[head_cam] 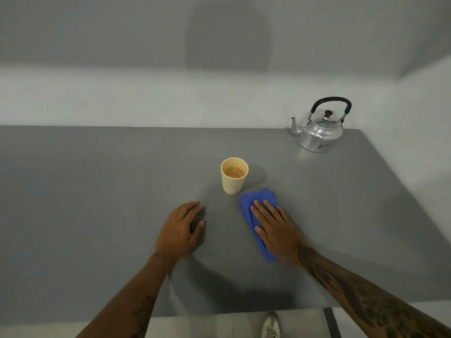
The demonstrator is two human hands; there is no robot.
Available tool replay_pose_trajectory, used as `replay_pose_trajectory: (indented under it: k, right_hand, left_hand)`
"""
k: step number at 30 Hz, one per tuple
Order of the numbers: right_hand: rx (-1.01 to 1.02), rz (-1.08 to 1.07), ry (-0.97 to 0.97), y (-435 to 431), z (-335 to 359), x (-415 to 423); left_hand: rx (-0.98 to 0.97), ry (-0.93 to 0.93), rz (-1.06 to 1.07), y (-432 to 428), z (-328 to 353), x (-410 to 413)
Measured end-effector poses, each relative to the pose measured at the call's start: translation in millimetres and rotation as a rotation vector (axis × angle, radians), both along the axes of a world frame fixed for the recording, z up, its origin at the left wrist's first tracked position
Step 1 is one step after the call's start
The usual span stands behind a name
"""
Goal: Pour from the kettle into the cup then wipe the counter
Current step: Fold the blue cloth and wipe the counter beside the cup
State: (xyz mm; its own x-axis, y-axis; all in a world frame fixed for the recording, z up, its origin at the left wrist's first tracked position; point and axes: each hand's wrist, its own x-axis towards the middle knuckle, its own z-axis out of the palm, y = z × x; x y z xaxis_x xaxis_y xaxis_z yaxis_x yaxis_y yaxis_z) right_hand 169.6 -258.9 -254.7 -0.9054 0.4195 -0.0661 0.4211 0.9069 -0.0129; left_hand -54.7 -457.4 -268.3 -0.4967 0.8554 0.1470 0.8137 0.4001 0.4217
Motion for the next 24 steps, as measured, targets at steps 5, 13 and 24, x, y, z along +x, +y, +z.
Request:
replay_pose_trajectory:
  k: [5,13,24]
  right_hand:
    - [-0.042,-0.252,-0.005,30.6,6.2,-35.8]
    - [0.022,-0.080,0.020,-21.2,0.1,-21.5]
    - [-0.031,0.067,0.018,-68.1,0.3,-77.7]
  left_hand:
    - [0.022,-0.003,0.002,-0.8,-2.6,-1.0]
    - [0.040,0.006,0.004,1.4,-2.9,0.9]
    - [0.104,-0.058,0.024,2.8,-3.4,1.5]
